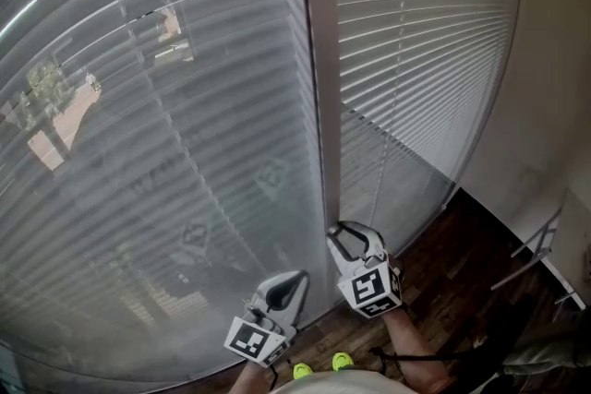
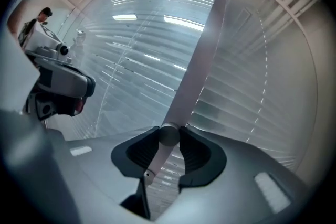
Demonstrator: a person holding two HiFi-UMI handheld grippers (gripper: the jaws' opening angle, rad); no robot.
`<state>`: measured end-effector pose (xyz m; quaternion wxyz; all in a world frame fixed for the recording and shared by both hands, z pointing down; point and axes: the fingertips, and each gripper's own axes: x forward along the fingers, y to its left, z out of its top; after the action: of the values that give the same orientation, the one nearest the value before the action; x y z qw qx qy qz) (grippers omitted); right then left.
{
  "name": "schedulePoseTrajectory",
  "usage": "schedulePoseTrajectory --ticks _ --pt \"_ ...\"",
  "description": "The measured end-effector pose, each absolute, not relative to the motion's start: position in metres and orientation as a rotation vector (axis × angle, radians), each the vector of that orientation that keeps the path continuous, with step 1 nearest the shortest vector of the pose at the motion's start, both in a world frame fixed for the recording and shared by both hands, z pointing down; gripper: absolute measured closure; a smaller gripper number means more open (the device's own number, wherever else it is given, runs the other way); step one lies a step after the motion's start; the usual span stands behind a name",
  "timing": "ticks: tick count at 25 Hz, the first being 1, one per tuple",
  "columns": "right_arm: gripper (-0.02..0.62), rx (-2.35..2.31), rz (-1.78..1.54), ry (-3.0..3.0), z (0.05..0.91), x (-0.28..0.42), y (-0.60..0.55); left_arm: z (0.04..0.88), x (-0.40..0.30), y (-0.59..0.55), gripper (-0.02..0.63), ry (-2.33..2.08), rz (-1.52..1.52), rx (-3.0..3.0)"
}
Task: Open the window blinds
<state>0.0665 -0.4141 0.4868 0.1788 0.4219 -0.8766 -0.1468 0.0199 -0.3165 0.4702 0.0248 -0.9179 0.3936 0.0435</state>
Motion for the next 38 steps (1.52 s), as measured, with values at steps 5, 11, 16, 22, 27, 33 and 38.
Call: schedulePoseTrajectory --ticks 5,11,16,22,27,33,38 --pt "0.474 1.239 -0.296 -2.535 0.487 0.068 -0.416 0.468 0.021 -0.316 0.615 1.220 0.169 -2.851" --pt "0.474 1.283 -0.097 -2.643 0.486 0.070 -0.417 0.472 0.021 -0.315 0.615 1.204 0.115 -2.835" --pt "0.474 1.295 -0.075 -2.650 0.486 0.070 -0.418 0.471 0.023 -0.314 0.615 1.201 0.119 -2.840" --pt "0.474 1.289 -0.103 -2.646 0.486 0.071 -0.418 0.470 0.023 -0.314 0.615 1.202 0.123 -2.837" --pt "0.471 1.246 -0.212 -2.591 0.487 0.069 -0.416 0.470 0.024 -0.314 0.615 1.200 0.135 -2.844" --pt "0.442 1.120 -0.572 -2.402 0.487 0.067 -0.404 0.469 0.026 -0.318 0.615 1.193 0.154 -2.845" --pt "0.420 0.968 -1.011 -2.026 0.496 0.066 -0.405 0.469 0.027 -0.320 0.615 1.188 0.167 -2.846"
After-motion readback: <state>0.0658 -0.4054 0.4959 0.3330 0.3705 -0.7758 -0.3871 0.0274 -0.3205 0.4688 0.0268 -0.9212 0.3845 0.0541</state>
